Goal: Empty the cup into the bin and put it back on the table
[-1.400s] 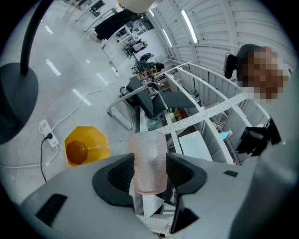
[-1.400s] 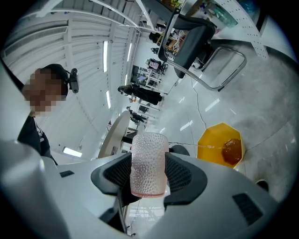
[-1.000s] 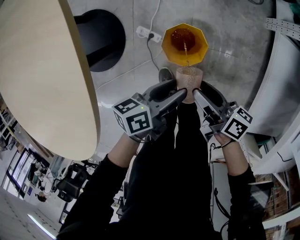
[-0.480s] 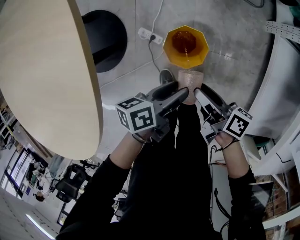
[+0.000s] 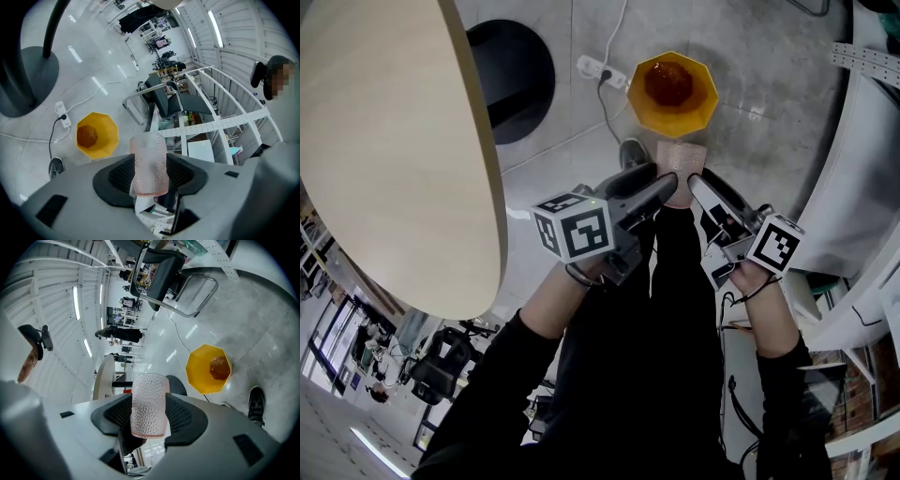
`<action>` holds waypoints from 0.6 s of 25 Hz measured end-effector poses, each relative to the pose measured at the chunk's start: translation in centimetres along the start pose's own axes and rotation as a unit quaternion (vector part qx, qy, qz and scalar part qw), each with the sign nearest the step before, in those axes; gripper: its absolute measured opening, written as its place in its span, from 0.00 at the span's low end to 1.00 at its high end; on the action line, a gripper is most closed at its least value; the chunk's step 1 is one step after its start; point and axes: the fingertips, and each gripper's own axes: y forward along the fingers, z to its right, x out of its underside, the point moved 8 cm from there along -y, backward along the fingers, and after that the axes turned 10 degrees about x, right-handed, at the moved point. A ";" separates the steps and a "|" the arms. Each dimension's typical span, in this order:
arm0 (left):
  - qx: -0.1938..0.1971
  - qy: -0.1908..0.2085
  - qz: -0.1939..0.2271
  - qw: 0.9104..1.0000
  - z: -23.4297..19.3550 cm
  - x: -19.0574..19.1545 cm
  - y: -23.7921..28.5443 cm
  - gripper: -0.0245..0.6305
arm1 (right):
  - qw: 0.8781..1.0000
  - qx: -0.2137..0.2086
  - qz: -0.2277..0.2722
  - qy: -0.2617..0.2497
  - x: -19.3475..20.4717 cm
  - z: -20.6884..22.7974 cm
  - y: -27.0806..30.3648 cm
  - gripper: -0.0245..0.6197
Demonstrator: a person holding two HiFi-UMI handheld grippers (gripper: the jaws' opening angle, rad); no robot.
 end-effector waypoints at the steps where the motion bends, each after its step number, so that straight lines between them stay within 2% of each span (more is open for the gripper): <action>1: 0.000 0.000 -0.001 1.000 0.0 0.0 0.0 0.38 | 1.000 0.000 0.000 0.000 0.0 0.0 0.0 0.40; 10: 0.003 0.002 -0.006 1.000 -0.2 0.1 0.2 0.38 | 1.000 0.009 -0.004 0.005 0.3 0.6 -0.2 0.40; 15: 0.007 0.008 -0.009 1.000 0.8 0.2 -0.1 0.38 | 1.000 0.001 -0.005 -0.021 0.0 -0.5 -0.7 0.40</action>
